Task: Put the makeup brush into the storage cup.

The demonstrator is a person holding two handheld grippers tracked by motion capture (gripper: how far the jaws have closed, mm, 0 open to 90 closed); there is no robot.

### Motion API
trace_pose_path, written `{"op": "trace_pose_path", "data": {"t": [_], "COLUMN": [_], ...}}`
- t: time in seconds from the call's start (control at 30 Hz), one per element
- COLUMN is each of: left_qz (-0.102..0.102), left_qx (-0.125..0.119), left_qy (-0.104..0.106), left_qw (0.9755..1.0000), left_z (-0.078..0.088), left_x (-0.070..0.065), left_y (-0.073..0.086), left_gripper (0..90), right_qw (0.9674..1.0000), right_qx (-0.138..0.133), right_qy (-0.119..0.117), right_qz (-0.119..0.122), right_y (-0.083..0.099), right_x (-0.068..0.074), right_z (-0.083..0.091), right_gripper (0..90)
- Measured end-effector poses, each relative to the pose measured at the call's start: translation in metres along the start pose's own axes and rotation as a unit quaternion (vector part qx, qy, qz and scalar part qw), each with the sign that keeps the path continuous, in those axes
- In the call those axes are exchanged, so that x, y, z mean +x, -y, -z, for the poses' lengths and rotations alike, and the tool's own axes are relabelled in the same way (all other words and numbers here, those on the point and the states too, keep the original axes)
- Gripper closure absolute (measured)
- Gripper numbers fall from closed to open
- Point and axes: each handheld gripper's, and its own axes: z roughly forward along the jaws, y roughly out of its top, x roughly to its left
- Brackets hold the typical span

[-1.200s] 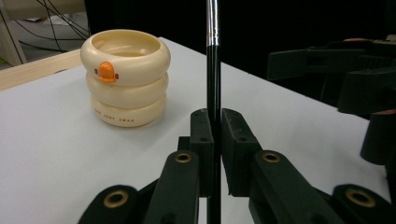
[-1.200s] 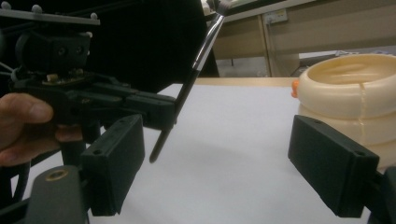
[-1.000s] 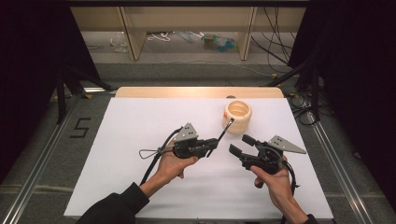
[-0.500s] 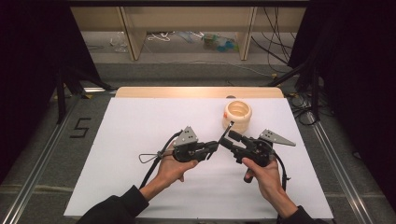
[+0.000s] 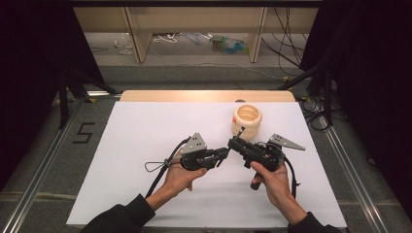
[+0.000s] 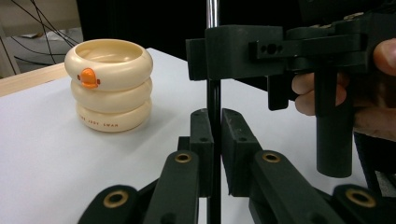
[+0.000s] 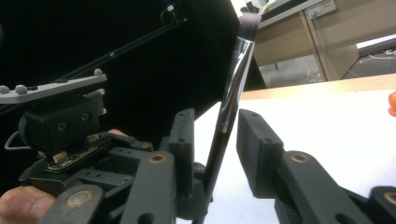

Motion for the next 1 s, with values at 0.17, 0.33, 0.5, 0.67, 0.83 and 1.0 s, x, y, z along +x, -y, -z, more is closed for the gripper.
{"op": "trace_pose_path", "data": {"t": [0.17, 0.33, 0.5, 0.67, 0.83, 1.0], "left_qz": [-0.001, -0.001, 0.0, 0.006, 0.002, 0.008], "left_qx": [-0.003, -0.006, -0.006, -0.018, -0.007, 0.0], "left_qy": [0.0, 0.002, 0.005, -0.002, -0.023, -0.029], "left_qw": [1.0, 1.0, 1.0, 0.9998, 0.9997, 0.9995], "left_z": [0.001, 0.001, 0.0, 0.002, 0.009, 0.021], "left_x": [-0.001, -0.001, -0.001, 0.0, 0.001, 0.003], "left_y": [-0.001, -0.002, -0.002, -0.004, -0.004, -0.001], "left_gripper": [83.6, 83.6, 83.1, 61.3, 44.8, 39.7], "right_qw": [1.0, 0.9999, 0.9997, 0.9999, 1.0, 0.9992], "right_qx": [-0.001, -0.002, -0.004, -0.007, -0.003, 0.002], "right_qy": [-0.007, -0.01, -0.021, -0.014, 0.003, 0.013], "right_qz": [-0.002, -0.007, -0.009, -0.002, 0.008, 0.038], "right_y": [0.0, 0.0, -0.001, -0.002, -0.005, -0.008], "right_x": [0.0, -0.001, 0.0, 0.001, -0.002, -0.002], "right_z": [0.0, 0.001, 0.002, 0.003, 0.006, 0.008], "right_gripper": [75.8, 81.2, 83.8, 84.0, 83.9, 83.9]}}
